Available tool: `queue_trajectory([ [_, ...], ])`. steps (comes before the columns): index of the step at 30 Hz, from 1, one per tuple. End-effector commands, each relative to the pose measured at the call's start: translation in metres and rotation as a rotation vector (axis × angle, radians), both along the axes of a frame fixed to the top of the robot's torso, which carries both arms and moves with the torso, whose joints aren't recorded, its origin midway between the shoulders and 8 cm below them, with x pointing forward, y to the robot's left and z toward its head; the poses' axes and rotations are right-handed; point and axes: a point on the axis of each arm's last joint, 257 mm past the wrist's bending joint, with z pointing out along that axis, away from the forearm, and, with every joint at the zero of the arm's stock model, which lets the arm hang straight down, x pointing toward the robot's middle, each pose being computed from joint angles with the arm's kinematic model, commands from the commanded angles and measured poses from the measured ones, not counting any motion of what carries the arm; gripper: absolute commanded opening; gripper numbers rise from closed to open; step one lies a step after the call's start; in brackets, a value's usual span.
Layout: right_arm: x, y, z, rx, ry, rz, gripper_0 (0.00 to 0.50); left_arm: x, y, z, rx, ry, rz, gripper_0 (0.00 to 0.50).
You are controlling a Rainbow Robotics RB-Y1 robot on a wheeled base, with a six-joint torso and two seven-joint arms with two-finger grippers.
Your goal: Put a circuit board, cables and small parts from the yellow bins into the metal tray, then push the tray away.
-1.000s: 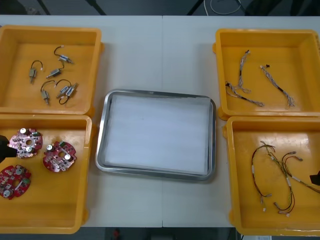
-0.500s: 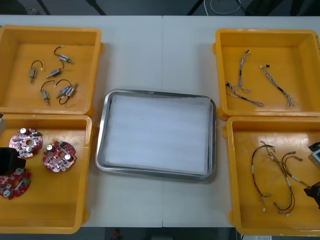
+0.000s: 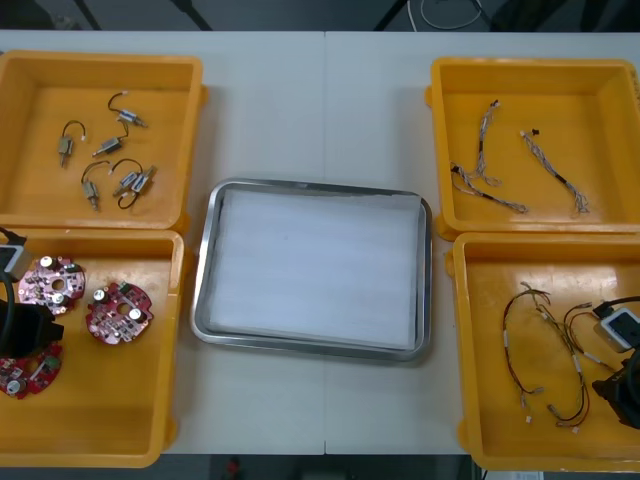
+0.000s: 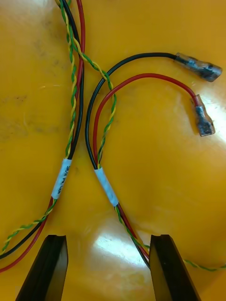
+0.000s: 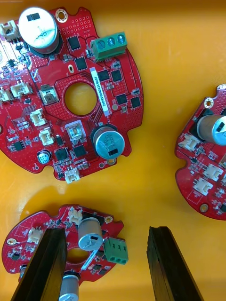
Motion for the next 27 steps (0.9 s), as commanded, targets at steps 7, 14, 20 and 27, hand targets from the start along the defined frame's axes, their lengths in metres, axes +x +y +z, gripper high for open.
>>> queue_trajectory([
  [7, 0.02, -0.003, -0.006, -0.034, -0.008, 0.051, 0.5, -0.009, 0.014, -0.019, 0.029, 0.02, 0.02, 0.5],
  [14, 0.027, -0.001, -0.012, -0.036, -0.013, 0.054, 0.5, -0.011, 0.016, -0.025, 0.027, 0.01, 0.024, 0.5],
  [20, 0.025, -0.002, -0.013, -0.04, -0.008, 0.056, 0.347, -0.014, 0.018, -0.028, 0.028, 0.003, 0.027, 0.5],
  [27, 0.018, -0.004, -0.018, -0.04, 0.007, 0.051, 0.0, -0.016, 0.018, -0.03, 0.027, 0.001, 0.025, 0.356],
])
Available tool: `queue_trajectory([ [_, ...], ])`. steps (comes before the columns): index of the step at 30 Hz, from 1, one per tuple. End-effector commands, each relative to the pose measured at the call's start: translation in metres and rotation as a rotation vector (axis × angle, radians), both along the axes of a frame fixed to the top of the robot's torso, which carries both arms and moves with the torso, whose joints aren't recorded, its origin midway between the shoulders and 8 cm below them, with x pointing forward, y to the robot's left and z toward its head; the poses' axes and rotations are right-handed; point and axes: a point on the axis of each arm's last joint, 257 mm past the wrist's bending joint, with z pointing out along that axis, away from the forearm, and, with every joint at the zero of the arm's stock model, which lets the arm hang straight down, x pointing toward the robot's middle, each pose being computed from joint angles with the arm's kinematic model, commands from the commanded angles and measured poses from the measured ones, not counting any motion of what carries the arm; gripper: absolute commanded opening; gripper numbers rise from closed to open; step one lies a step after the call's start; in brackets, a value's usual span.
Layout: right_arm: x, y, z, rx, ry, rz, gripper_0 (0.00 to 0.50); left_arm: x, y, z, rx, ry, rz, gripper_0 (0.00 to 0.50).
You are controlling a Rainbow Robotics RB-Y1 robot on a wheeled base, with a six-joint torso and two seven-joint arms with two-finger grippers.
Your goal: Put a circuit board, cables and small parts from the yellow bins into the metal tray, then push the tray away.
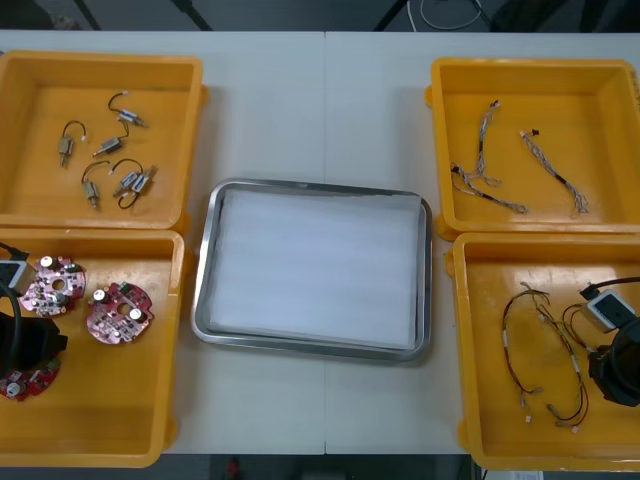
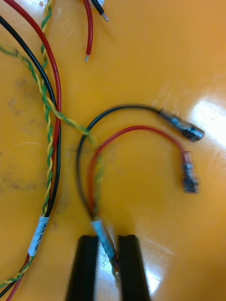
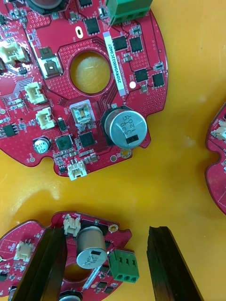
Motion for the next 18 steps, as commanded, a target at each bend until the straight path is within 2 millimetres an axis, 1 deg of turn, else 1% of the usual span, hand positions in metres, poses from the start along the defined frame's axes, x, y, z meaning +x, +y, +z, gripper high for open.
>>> queue_trajectory([
  [1, -0.015, -0.006, -0.018, -0.038, 0.049, 0.03, 0.0, -0.012, 0.012, -0.006, 0.033, 0.021, 0.007, 0.196],
  [2, -0.015, -0.007, -0.018, -0.039, 0.048, 0.029, 0.0, -0.012, 0.012, -0.006, 0.033, 0.021, 0.007, 0.174],
  [3, -0.015, -0.008, -0.017, -0.041, 0.047, 0.028, 0.0, -0.013, 0.013, -0.007, 0.034, 0.022, 0.005, 0.119],
  [4, -0.014, -0.008, -0.016, -0.04, 0.045, 0.026, 0.0, -0.013, 0.012, -0.008, 0.035, 0.024, 0.003, 0.0],
  [8, -0.007, -0.012, -0.006, -0.047, 0.022, 0.024, 0.0, -0.012, 0.014, -0.008, 0.045, 0.02, 0.003, 0.0],
  [11, -0.003, -0.012, 0.008, -0.049, 0.014, 0.019, 0.0, -0.012, 0.013, -0.007, 0.044, 0.019, 0.0, 0.0],
  [14, -0.004, -0.011, 0.033, -0.063, 0.02, 0.02, 0.0, -0.01, 0.012, -0.006, 0.042, 0.015, -0.002, 0.0],
  [15, -0.004, -0.012, 0.038, -0.067, 0.02, 0.019, 0.0, -0.01, 0.012, -0.006, 0.042, 0.014, -0.002, 0.0],
  [17, -0.006, -0.008, 0.059, -0.074, 0.017, 0.023, 0.0, -0.007, 0.013, -0.001, 0.048, 0.008, -0.005, 0.0],
  [18, -0.006, -0.008, 0.064, -0.078, 0.017, 0.023, 0.0, -0.007, 0.014, 0.001, 0.05, 0.006, -0.005, 0.0],
])
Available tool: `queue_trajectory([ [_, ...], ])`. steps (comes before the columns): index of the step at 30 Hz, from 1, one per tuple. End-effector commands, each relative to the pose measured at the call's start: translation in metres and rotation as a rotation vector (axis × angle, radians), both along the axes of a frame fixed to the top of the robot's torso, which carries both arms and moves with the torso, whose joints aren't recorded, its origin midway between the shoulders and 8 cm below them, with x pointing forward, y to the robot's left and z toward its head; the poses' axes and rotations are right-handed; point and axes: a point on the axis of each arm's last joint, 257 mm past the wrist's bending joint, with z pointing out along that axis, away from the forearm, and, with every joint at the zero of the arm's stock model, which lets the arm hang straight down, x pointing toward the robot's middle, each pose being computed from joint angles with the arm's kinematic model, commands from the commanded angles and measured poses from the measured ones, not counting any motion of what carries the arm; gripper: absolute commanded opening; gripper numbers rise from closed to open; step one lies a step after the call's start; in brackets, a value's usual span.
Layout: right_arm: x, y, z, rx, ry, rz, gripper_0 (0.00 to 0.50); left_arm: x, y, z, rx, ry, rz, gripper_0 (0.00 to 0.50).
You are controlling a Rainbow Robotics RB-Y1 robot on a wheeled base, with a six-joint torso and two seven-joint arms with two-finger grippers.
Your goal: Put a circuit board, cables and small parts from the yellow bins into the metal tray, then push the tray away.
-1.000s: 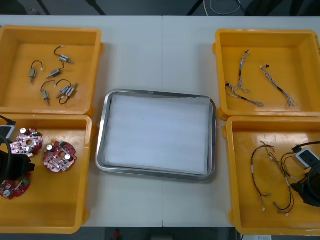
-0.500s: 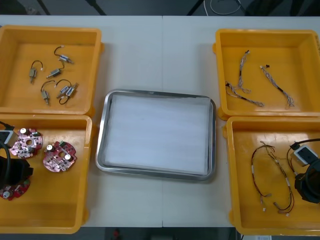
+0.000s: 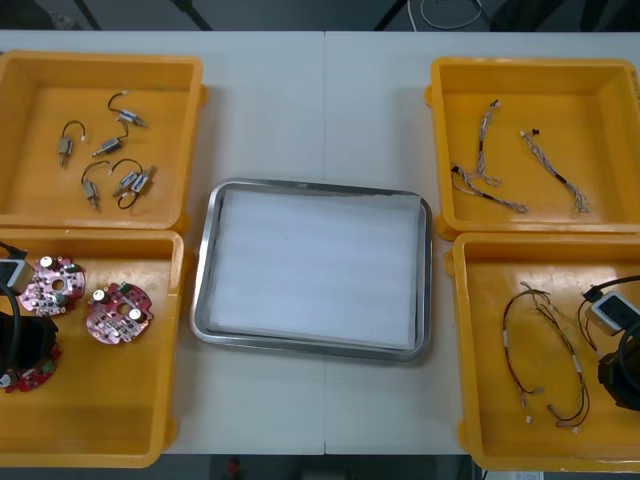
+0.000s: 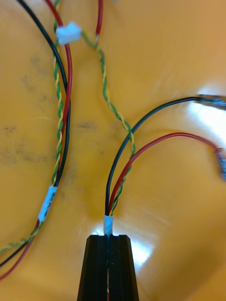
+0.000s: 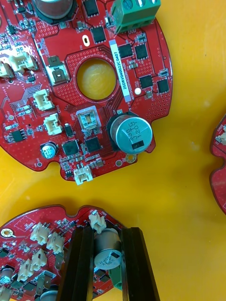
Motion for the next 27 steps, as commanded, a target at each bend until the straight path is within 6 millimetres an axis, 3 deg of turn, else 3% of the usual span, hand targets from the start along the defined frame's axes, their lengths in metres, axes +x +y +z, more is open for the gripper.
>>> queue_trajectory([
  [1, 0.007, -0.003, 0.058, -0.038, -0.057, 0.022, 0.0, -0.008, 0.011, 0.005, 0.045, 0.019, -0.009, 0.0],
  [11, -0.006, 0.025, 0.127, -0.015, -0.049, 0.079, 0.0, -0.01, 0.013, 0.064, 0.067, 0.048, 0.005, 0.0],
  [19, -0.014, 0.046, 0.158, -0.066, -0.035, 0.151, 0.0, -0.008, 0.008, 0.122, 0.055, 0.053, 0.009, 0.0],
  [27, -0.021, 0.074, 0.179, -0.135, -0.036, 0.245, 0.0, -0.001, -0.024, 0.168, 0.068, 0.06, -0.007, 0.0],
])
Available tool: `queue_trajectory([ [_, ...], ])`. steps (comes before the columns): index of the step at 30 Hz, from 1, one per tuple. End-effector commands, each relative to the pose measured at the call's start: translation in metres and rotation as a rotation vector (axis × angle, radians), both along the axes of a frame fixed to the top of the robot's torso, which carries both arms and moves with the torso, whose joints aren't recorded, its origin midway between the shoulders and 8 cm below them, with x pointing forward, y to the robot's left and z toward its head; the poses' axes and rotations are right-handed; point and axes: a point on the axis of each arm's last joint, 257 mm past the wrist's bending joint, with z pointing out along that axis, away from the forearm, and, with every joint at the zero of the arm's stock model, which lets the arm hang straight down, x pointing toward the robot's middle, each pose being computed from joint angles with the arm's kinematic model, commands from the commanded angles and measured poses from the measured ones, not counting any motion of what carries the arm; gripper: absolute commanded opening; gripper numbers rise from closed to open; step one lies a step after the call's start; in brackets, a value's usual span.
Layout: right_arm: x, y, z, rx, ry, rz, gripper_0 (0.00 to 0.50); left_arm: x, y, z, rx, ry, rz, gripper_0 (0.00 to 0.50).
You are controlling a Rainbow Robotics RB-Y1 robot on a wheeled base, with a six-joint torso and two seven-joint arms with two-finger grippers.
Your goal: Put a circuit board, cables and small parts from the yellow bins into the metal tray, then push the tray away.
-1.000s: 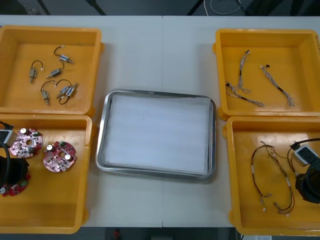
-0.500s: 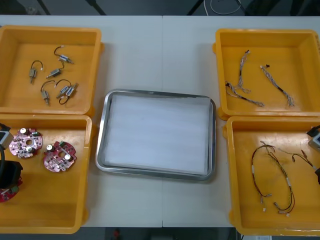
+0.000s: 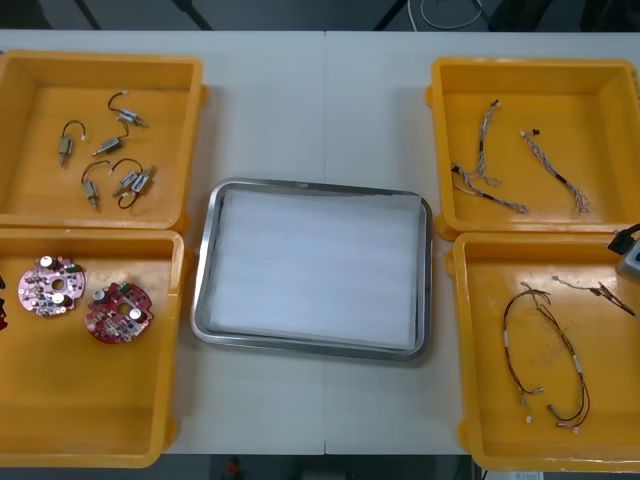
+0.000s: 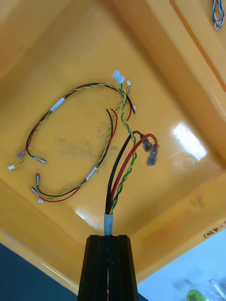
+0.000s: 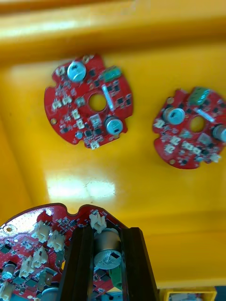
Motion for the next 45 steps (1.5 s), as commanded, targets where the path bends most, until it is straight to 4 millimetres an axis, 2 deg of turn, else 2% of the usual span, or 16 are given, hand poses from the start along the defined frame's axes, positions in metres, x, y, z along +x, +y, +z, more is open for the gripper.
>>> queue_trajectory([
  [1, 0.011, 0.02, 0.027, -0.026, -0.074, 0.048, 0.0, 0.017, -0.022, 0.052, 0.001, -0.07, 0.046, 0.0],
  [6, 0.018, 0.04, 0.036, -0.026, -0.104, 0.112, 0.0, 0.036, -0.069, 0.072, -0.024, -0.129, -0.008, 0.0],
  [13, 0.021, 0.061, 0.038, -0.038, -0.117, 0.183, 0.0, 0.043, -0.121, 0.075, -0.062, -0.119, -0.061, 0.0],
  [17, 0.02, 0.064, 0.038, -0.046, -0.119, 0.197, 0.0, 0.044, -0.147, 0.075, -0.075, -0.116, -0.082, 0.0],
  [23, 0.027, 0.073, 0.048, -0.044, -0.147, 0.229, 0.0, 0.043, -0.195, 0.069, -0.119, -0.096, -0.103, 0.0],
  [28, 0.027, 0.077, 0.049, -0.036, -0.147, 0.243, 0.0, 0.043, -0.238, 0.059, -0.162, -0.069, -0.074, 0.0],
  [38, 0.027, 0.077, 0.048, -0.036, -0.145, 0.239, 0.0, 0.057, -0.302, 0.03, -0.165, -0.046, -0.039, 0.0],
  [45, 0.026, 0.078, 0.048, -0.034, -0.142, 0.247, 0.0, 0.074, -0.322, 0.0, -0.153, -0.062, -0.038, 0.0],
])
